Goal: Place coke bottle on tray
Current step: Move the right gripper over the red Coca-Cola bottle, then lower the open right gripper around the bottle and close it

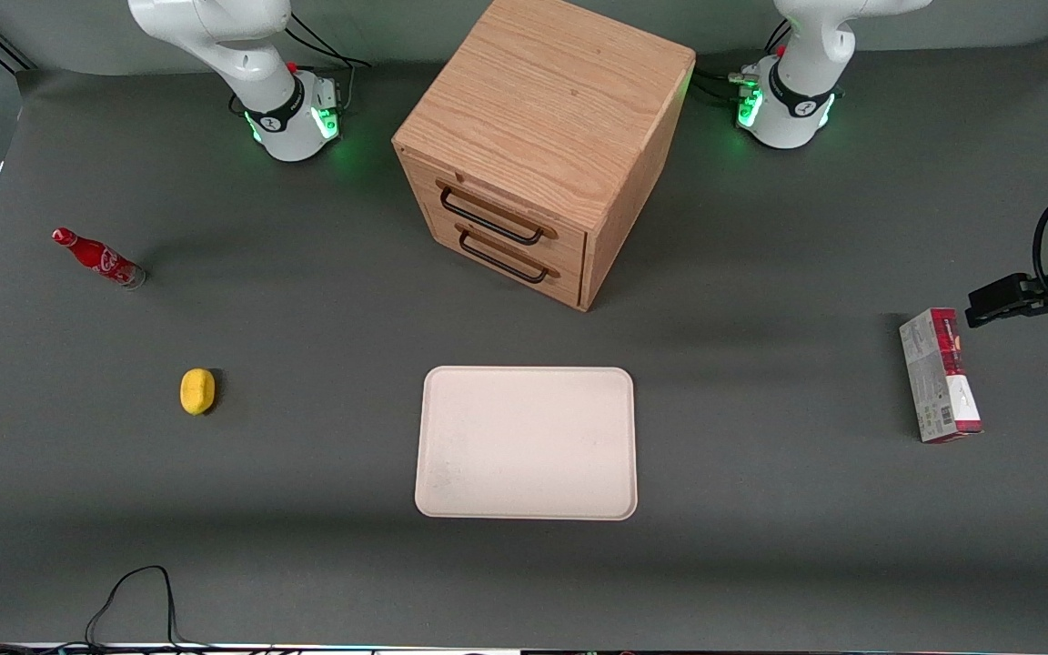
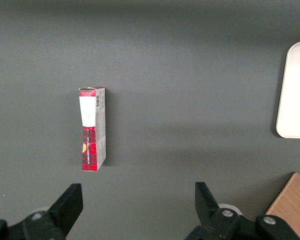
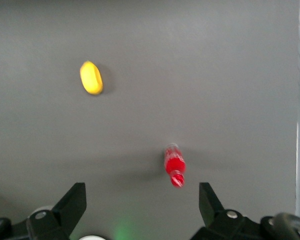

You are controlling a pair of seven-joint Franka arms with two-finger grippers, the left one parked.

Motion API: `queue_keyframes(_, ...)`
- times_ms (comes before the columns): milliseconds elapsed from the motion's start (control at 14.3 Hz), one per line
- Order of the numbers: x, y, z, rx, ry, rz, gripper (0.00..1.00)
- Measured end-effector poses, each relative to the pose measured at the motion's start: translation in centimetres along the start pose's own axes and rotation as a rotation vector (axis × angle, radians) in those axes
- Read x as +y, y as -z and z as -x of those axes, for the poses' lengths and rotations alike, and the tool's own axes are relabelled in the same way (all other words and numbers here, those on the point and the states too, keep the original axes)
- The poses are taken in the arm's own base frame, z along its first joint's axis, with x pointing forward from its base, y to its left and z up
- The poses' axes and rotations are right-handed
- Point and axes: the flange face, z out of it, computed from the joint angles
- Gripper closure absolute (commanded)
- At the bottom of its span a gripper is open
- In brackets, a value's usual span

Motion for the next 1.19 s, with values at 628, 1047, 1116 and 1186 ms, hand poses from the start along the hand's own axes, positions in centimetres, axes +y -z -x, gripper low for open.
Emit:
queue_keyframes(628,3.0,-2.5,12.6,0.082,0.084,0.015,0.00)
queue_keyframes(1047,4.9,-6.7,10.9,0.035,0.093,0.018,0.00)
queue_keyframes(1116,4.7,-7.7,10.5,0.034,0.099,0.021,0.00)
queue_keyframes(1186,4.5,-9.2,10.2,0.037,0.104,0.023,0.00)
